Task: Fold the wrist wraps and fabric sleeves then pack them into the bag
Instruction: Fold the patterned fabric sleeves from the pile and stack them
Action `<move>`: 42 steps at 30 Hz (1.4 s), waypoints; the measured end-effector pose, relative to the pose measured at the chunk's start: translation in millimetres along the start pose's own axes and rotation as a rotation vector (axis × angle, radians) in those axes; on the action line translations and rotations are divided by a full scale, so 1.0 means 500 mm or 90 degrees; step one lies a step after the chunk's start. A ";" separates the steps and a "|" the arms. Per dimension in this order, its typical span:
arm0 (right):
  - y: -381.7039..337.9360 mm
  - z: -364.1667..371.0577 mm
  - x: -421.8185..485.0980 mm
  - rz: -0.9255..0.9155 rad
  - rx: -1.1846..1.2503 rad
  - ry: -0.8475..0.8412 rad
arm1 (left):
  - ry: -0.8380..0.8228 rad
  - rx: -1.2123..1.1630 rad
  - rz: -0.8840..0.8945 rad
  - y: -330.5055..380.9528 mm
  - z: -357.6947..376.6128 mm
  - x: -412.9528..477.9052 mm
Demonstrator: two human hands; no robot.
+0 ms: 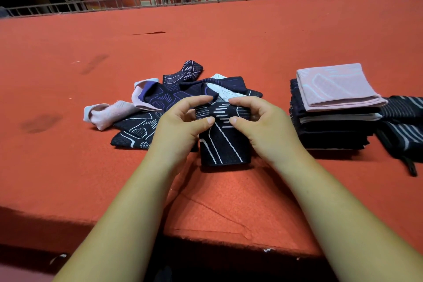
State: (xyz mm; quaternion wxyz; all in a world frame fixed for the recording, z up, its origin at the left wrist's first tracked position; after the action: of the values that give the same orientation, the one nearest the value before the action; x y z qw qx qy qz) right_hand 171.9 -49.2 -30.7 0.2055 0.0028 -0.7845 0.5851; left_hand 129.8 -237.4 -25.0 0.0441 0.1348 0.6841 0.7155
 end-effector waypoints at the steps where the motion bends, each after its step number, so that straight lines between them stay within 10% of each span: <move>1: 0.000 -0.001 0.000 0.003 0.000 0.006 | 0.002 0.005 0.002 0.002 0.002 -0.002; 25: -0.016 -0.004 -0.004 -0.080 -0.242 0.015 | 0.080 0.410 0.186 0.007 0.002 0.008; 42: -0.031 -0.014 -0.005 0.015 -0.083 0.073 | 0.077 0.247 0.136 0.018 0.028 -0.004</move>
State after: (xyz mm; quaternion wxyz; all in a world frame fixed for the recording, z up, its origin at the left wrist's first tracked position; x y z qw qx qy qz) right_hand 180.1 -48.1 -15.8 0.2429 -0.0534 -0.8078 0.5343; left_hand 136.4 -225.0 -15.7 -0.0997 0.1692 0.7922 0.5778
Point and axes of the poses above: each hand's wrist, its own x-axis towards the middle knuckle, its own z-axis out of the palm, y = z × x, the point moved 2 cm from there along x, towards the middle knuckle, and after that the axes turned 1 degree about -y, right-handed, at the moved point
